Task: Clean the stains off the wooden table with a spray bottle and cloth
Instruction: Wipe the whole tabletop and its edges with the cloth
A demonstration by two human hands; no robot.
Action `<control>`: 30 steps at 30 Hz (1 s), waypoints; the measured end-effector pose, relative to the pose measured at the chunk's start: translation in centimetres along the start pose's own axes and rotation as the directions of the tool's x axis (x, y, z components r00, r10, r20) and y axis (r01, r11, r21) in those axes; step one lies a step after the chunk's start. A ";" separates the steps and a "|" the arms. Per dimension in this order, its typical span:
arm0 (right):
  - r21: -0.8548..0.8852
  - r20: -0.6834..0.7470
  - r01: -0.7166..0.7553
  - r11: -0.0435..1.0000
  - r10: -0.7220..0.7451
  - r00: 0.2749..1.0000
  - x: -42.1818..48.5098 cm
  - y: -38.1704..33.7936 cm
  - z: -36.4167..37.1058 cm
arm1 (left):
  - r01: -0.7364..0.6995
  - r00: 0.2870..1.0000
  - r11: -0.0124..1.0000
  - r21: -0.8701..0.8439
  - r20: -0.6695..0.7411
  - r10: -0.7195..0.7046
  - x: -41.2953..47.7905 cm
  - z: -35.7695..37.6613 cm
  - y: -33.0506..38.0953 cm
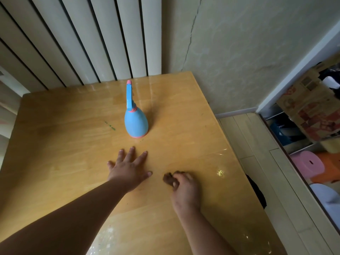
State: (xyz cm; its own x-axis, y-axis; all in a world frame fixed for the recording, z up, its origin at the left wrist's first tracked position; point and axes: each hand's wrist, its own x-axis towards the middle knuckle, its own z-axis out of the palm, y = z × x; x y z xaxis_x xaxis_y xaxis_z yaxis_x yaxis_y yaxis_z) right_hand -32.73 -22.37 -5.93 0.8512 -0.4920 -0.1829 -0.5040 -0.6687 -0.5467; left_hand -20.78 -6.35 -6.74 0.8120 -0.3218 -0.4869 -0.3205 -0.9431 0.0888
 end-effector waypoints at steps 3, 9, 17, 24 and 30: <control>0.289 -0.014 -0.273 0.918 0.289 0.957 2.3 -1.0 -2.1 | -0.004 1.000 1.000 0.007 -0.002 0.004 0.0 0.2 -0.1; 0.564 0.113 -0.447 0.694 0.472 0.874 5.0 0.1 -3.9 | -0.002 1.000 1.000 0.001 0.000 0.002 0.2 0.4 -0.1; -0.045 -0.134 -0.045 0.998 0.039 0.990 4.2 1.4 -3.1 | -0.002 1.000 1.000 0.009 -0.005 0.002 0.0 0.3 -0.1; -0.246 0.084 0.118 0.962 -0.100 0.991 3.5 2.2 0.7 | 0.000 1.000 1.000 -0.001 0.000 0.000 0.1 0.4 -0.1; -0.161 0.115 0.330 0.930 -0.315 0.942 2.9 1.1 2.2 | 0.011 1.000 1.000 -0.002 0.007 -0.011 0.2 0.3 -0.2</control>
State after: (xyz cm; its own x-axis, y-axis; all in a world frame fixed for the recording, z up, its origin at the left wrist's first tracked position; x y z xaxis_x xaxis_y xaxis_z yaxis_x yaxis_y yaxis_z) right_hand -30.44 -23.29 -8.87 0.9775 -0.1890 -0.0940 -0.2111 -0.8742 -0.4373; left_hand -20.73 -6.23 -7.09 0.8119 -0.3109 -0.4941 -0.3106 -0.9467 0.0852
